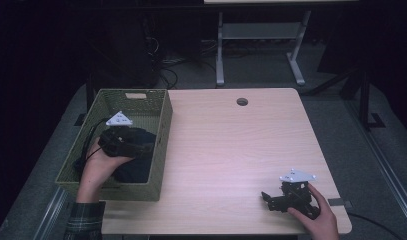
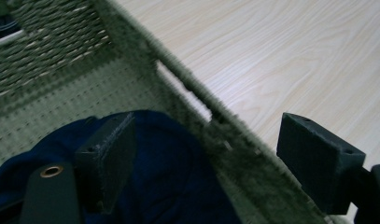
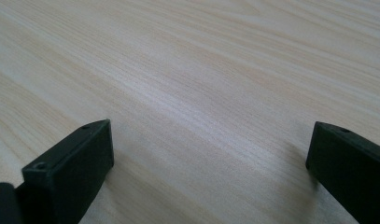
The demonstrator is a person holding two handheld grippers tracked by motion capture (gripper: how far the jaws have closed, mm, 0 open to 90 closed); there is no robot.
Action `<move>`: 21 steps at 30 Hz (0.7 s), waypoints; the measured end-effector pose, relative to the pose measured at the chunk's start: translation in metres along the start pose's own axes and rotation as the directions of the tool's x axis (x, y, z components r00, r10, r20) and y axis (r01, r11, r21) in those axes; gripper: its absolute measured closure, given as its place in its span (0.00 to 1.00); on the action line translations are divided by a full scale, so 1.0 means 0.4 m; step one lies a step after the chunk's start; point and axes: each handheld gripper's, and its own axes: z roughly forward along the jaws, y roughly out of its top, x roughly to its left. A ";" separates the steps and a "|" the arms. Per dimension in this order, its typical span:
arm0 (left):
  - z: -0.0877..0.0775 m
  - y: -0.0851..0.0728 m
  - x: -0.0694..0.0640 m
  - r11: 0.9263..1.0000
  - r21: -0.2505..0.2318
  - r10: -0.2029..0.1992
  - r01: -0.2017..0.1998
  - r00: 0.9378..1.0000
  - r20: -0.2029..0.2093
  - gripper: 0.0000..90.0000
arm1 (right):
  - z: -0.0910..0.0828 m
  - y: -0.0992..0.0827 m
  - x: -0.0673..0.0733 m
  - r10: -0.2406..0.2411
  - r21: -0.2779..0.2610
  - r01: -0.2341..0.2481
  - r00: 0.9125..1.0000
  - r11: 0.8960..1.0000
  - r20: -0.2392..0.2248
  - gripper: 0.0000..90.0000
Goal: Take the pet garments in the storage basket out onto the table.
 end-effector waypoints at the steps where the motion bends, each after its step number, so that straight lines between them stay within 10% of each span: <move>1: -0.003 -0.004 0.005 1.000 0.003 -0.006 0.006 1.000 -0.003 0.22 | 0.000 0.000 0.000 -0.001 0.000 0.001 1.000 1.000 0.000 0.00; 21: -0.010 -0.073 0.096 0.991 0.116 -0.048 0.060 0.993 -0.104 0.21 | 0.000 0.000 0.000 0.001 0.001 -0.001 1.000 1.000 0.000 0.00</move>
